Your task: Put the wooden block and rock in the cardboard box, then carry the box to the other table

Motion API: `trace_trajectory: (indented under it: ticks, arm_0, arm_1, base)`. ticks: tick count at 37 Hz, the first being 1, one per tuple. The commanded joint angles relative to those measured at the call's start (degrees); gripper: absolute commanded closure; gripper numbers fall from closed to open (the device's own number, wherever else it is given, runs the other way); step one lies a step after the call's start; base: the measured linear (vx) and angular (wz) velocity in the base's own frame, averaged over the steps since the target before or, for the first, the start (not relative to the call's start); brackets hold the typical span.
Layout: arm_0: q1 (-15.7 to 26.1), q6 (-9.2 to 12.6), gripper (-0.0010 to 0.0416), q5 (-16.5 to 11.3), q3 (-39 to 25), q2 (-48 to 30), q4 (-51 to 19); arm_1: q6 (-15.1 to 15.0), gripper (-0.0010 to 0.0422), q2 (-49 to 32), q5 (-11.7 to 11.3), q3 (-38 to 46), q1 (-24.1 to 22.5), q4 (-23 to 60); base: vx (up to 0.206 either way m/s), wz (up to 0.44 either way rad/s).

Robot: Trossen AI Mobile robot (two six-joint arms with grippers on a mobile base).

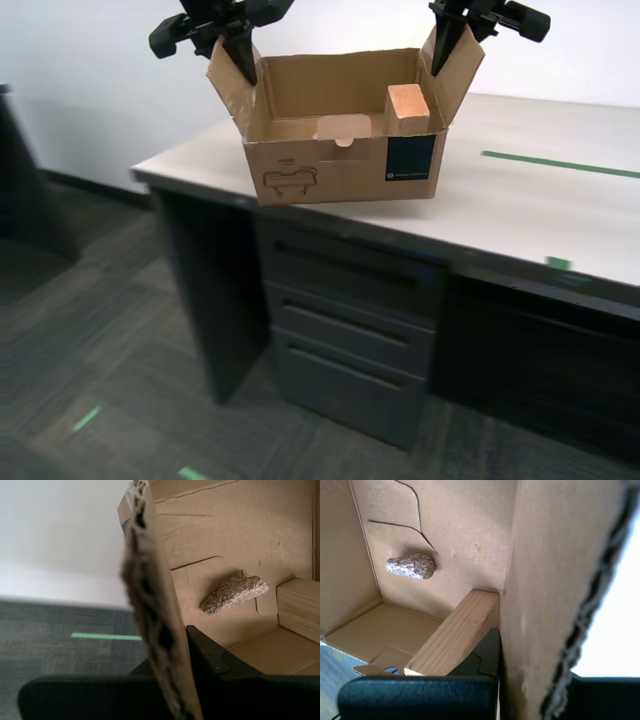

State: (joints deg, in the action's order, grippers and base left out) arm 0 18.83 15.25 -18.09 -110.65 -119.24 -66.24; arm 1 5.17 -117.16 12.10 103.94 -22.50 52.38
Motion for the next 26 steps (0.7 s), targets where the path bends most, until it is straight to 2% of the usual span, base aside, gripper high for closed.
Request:
trace_trajectory:
  ticks: [1,9,20,26]
  arm_0:
    - [0.0,1.2,0.0407,-0.3,-0.1,0.1,-0.2]
    - [0.2,1.2,0.0406,-0.3,-0.1,0.1,-0.4]
    - [0.3,0.6,0.0406,-0.3,-0.1,0.1,-0.2]
    - [0.3,0.7,0.0406,-0.3,-0.1,0.1,0.4]
  arm_1:
    - [-1.2,0.0413,0.1,0.4,0.0,0.0,0.2]
    - [-1.0,0.0413,0.1,0.4,0.2,-0.4,-0.3]
    - [2.8,0.0413,0.1,0.4,0.1,-0.5,-0.3]
    - [3.0,0.0413,0.1,0.4,0.1,-0.4,0.2]
  base:
    - [-0.112,0.371]
    - [-0.097,0.261]
    - [-0.094,0.222]
    - [-0.088,0.229]
